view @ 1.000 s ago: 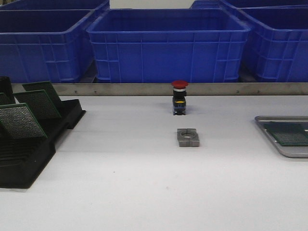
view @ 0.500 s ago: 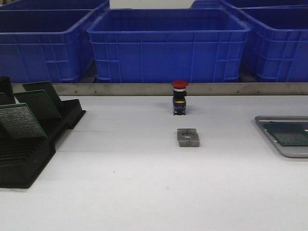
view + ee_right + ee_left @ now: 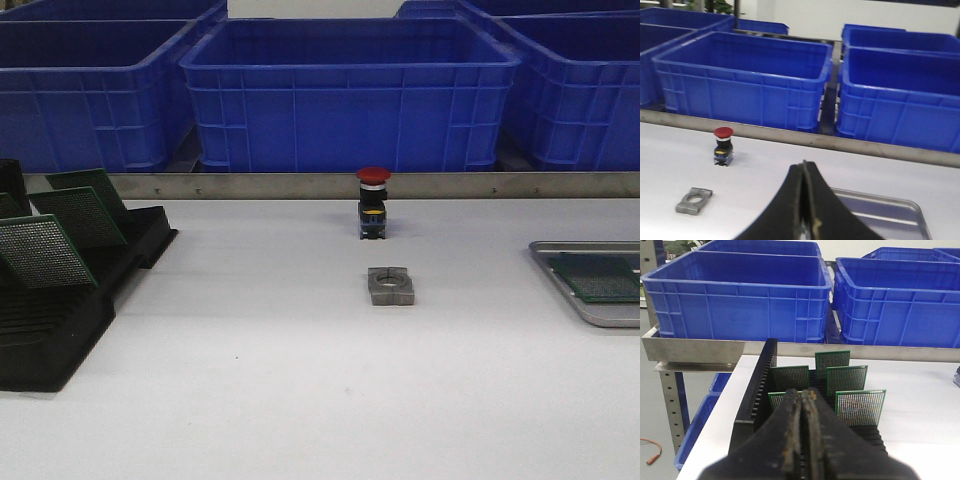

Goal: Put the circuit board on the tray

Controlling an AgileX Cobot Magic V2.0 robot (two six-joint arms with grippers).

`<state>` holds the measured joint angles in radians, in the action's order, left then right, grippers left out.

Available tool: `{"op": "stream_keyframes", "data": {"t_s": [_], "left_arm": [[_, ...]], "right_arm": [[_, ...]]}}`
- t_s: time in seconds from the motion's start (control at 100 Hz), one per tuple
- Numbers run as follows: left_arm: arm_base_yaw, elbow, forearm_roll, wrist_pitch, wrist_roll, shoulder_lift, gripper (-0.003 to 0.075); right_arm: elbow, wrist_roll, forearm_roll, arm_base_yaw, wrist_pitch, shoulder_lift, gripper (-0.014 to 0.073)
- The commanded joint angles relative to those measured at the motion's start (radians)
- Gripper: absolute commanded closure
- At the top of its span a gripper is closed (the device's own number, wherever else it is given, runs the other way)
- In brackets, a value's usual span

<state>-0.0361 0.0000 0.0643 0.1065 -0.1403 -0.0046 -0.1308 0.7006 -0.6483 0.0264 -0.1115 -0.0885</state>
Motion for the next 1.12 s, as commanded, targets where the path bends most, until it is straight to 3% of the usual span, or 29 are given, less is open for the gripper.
{"op": "stream_keyframes", "data": {"t_s": [0.0, 0.06, 0.13, 0.23, 0.28, 1.11], "left_arm": [[0.002, 0.049, -0.008, -0.073, -0.005, -0.03, 0.0741], [0.002, 0.049, -0.008, -0.073, -0.005, -0.03, 0.0741], [0.002, 0.049, -0.008, -0.073, -0.005, -0.03, 0.0741], [0.002, 0.049, -0.008, -0.073, -0.005, -0.03, 0.0741], [0.002, 0.049, -0.008, -0.073, -0.005, -0.03, 0.0741], [0.002, 0.049, -0.008, -0.073, -0.005, -0.03, 0.0741]], "right_arm": [[-0.005, -0.305, 0.31, -0.003, 0.123, 0.004, 0.0655], [0.016, -0.552, 0.543, -0.002, 0.163, 0.02, 0.0655], [0.06, -0.758, 0.719, 0.014, 0.224, 0.045, 0.0655], [0.149, -0.869, 0.826, 0.044, 0.242, 0.091, 0.0655], [0.146, -0.877, 0.843, 0.048, 0.151, 0.129, 0.0655], [0.147, -0.876, 0.845, 0.049, 0.204, 0.126, 0.0655]]}}
